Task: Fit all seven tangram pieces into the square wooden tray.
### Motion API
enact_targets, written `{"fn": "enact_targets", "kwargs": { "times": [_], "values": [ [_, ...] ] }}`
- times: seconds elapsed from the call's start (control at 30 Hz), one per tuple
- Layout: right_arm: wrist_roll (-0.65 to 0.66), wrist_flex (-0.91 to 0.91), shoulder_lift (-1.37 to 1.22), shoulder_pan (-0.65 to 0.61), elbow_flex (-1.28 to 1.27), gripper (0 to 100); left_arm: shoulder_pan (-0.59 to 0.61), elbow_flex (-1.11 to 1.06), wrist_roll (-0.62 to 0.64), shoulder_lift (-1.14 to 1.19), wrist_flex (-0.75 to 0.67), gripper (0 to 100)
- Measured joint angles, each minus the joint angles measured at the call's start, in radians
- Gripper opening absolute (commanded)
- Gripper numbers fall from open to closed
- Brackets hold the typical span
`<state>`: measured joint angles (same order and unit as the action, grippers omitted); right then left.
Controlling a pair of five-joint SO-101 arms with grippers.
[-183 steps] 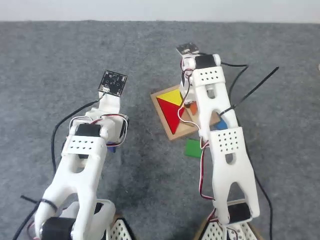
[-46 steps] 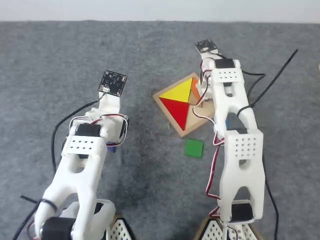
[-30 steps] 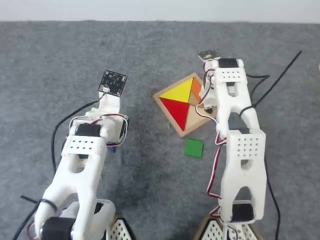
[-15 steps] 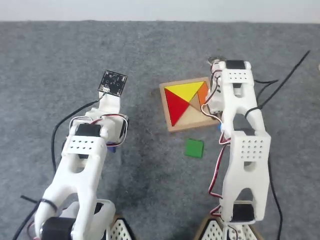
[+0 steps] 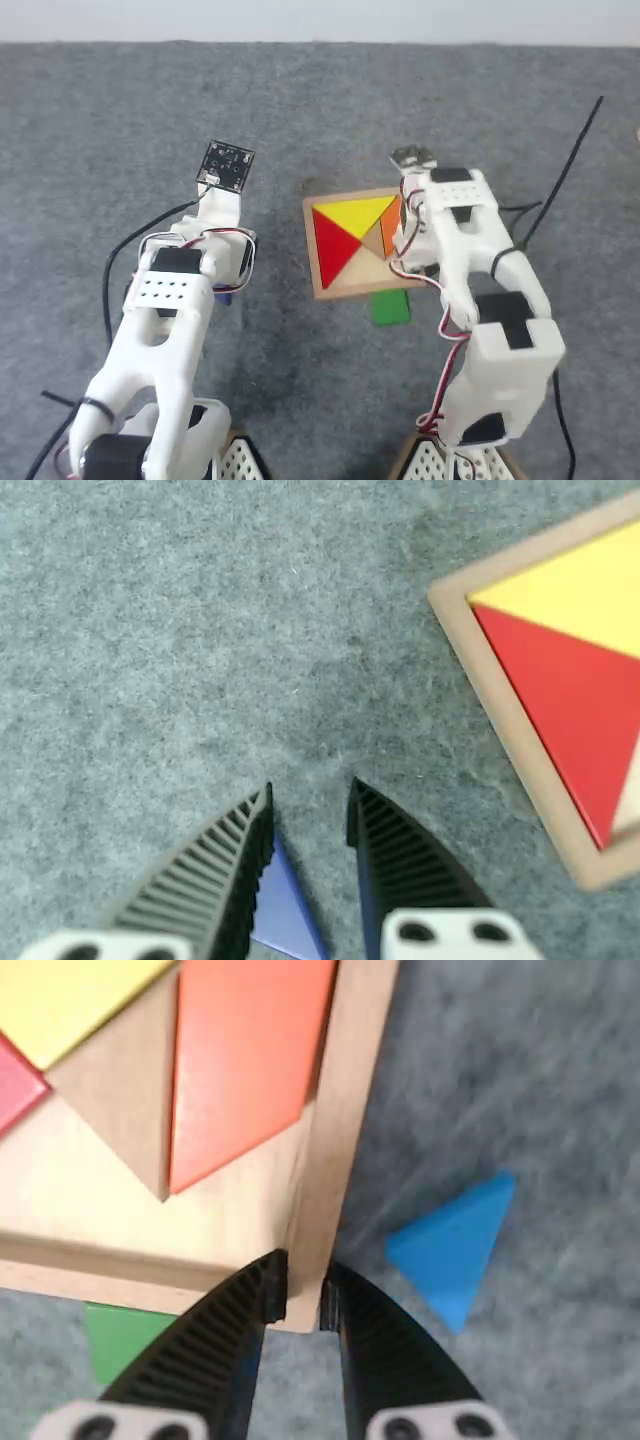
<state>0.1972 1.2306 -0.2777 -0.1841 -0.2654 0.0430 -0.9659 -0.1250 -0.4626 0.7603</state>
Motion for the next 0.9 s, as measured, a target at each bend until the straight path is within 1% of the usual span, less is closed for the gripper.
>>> {"fn": "enact_targets", "kwargs": {
  "times": [0.1,0.2,0.37,0.5,0.57,0.63,0.7,0.77,0.83,0.9],
  "values": [
    [-0.005,0.002,0.063,-0.005,-0.029,17.8,0.000,0.000,0.000,0.000,0.000,13],
    [-0.021,-0.018,0.138,-0.021,-0.060,21.7,0.000,0.000,0.000,0.000,0.000,13],
    [-0.066,-0.049,0.307,-0.034,-0.187,19.5,0.000,0.000,0.000,0.000,0.000,13],
    [-0.071,-0.129,0.465,-0.101,-0.368,19.1,0.000,0.000,0.000,0.000,0.000,13],
    [-0.074,-0.184,0.503,-0.112,-0.445,19.1,0.000,0.000,0.000,0.000,0.000,13],
    [-0.083,-0.204,0.508,-0.149,-0.486,19.1,0.000,0.000,0.000,0.000,0.000,13],
    [-0.118,-0.210,0.508,-0.216,-0.523,19.1,0.000,0.000,0.000,0.000,0.000,13],
    [-0.184,-0.213,0.508,-0.269,-0.540,19.1,0.000,0.000,0.000,0.000,0.000,13],
    [-0.245,-0.216,0.508,-0.301,-0.543,19.1,0.000,0.000,0.000,0.000,0.000,13],
    [-0.270,-0.229,0.508,-0.307,-0.543,19.4,0.000,0.000,0.000,0.000,0.000,13]
  ]
}}
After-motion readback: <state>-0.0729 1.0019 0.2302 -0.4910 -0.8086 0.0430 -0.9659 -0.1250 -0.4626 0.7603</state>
